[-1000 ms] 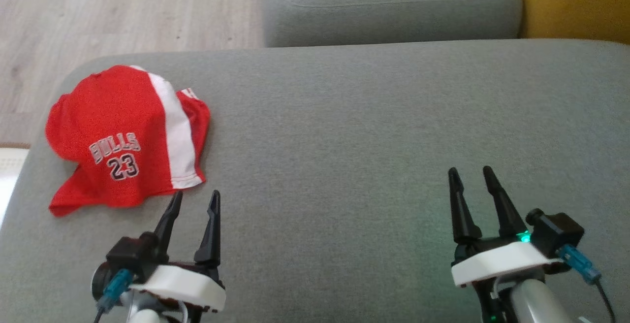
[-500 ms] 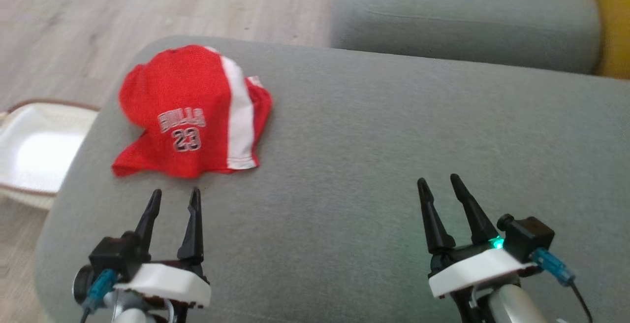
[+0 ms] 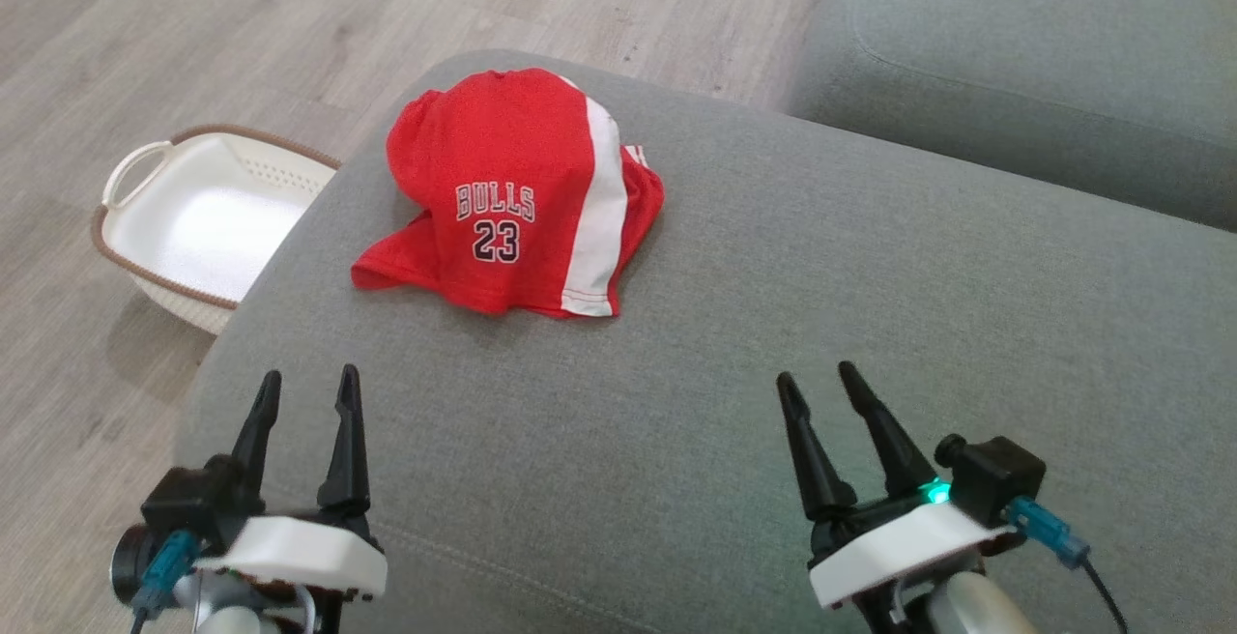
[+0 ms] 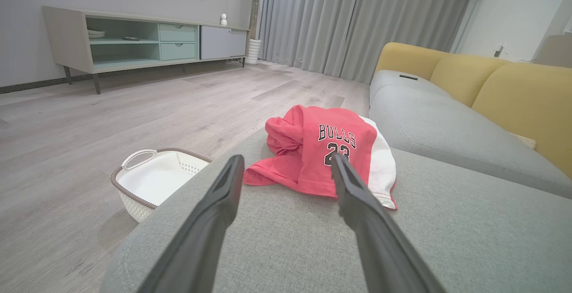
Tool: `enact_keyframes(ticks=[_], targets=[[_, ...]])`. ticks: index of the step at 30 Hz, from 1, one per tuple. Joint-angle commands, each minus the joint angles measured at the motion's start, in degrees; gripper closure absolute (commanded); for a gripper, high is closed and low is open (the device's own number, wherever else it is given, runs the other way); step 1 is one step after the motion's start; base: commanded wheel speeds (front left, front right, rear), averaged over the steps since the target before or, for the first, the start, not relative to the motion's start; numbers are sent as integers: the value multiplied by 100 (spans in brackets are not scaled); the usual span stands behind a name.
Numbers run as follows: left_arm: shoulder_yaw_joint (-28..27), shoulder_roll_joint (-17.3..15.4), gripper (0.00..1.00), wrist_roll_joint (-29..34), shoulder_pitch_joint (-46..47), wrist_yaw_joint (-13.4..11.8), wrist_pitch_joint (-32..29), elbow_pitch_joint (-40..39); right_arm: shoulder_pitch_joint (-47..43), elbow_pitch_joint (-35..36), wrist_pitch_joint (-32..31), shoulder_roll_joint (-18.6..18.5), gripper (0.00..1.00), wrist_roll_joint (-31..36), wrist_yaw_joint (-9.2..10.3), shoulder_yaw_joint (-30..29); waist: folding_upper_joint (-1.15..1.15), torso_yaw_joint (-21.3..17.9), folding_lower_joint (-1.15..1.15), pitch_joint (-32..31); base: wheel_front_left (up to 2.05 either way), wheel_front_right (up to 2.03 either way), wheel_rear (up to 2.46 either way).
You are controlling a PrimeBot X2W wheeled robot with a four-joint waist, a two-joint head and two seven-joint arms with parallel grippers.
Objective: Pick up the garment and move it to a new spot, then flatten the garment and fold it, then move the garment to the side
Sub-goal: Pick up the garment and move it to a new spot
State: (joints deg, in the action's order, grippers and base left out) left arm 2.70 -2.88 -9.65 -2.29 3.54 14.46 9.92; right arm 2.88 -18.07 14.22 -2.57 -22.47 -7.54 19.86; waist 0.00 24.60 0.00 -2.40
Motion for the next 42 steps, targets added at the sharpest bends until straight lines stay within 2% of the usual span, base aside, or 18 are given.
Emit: enact_keyframes(ticks=[1, 7, 13, 17, 22, 25, 28, 31, 32, 34, 38, 42], targets=[[-198, 0, 0, 50, 207, 14, 54, -177, 218, 149, 78, -31, 0, -39, 5, 135, 0, 28, 0, -16, 0, 0, 0], [-327, 0, 0, 58, 197, 37, 54, -203, 293, 117, 78, -31, 0, -112, 5, 259, 0, -18, 0, 7, 0, 0, 0], [-614, -30, 0, 132, 299, 91, 54, -229, 440, 126, 78, -31, 0, -109, 5, 385, 0, -306, 0, 177, 0, 0, 0], [-839, -285, 0, 266, 628, 152, 54, -250, 639, 190, 78, -31, 0, -43, 5, 374, 0, -657, 0, 513, 0, 0, 0], [-799, -852, 0, 372, 1398, 291, 46, 41, 949, 320, 78, -31, 0, 92, 5, 248, 0, -1116, 0, 1046, 0, 0, 0], [-583, -1305, 0, 357, 2072, 356, -274, 360, 1112, 426, 78, -31, 0, 171, 5, 100, 0, -1338, 0, 1363, 0, 0, 0], [-326, -1671, 0, 113, 2818, 385, -917, 663, 1252, 539, 78, -31, 0, 286, 5, -61, 0, -1510, 0, 1669, 0, 0, 0], [256, -2110, 0, -225, 3511, 391, -1598, 941, 1366, 619, 78, -31, 0, 402, 5, -205, 0, -1647, 0, 1918, 0, 0, 0], [256, -2110, 0, -225, 3511, 391, -1598, 941, 1366, 619, 78, -31, 0, 402, 5, -205, 0, -1647, 0, 1918, 0, 0, 0], [667, -2403, 0, -454, 3931, 392, -2003, 1105, 1431, 662, 78, -31, 0, 444, 5, -272, 0, -1735, 0, 2054, 0, 0, 0], [1314, -2731, 0, -1048, 4699, 393, -2657, 1460, 1542, 702, 78, -31, 0, 476, 5, -331, 0, -1876, 0, 2279, 0, 0, 0], [1757, -2954, 0, -1339, 5258, 393, -3163, 1918, 1623, 717, 78, -31, 0, 434, 5, -234, 0, -2022, 0, 2427, 0, 0, 0]])
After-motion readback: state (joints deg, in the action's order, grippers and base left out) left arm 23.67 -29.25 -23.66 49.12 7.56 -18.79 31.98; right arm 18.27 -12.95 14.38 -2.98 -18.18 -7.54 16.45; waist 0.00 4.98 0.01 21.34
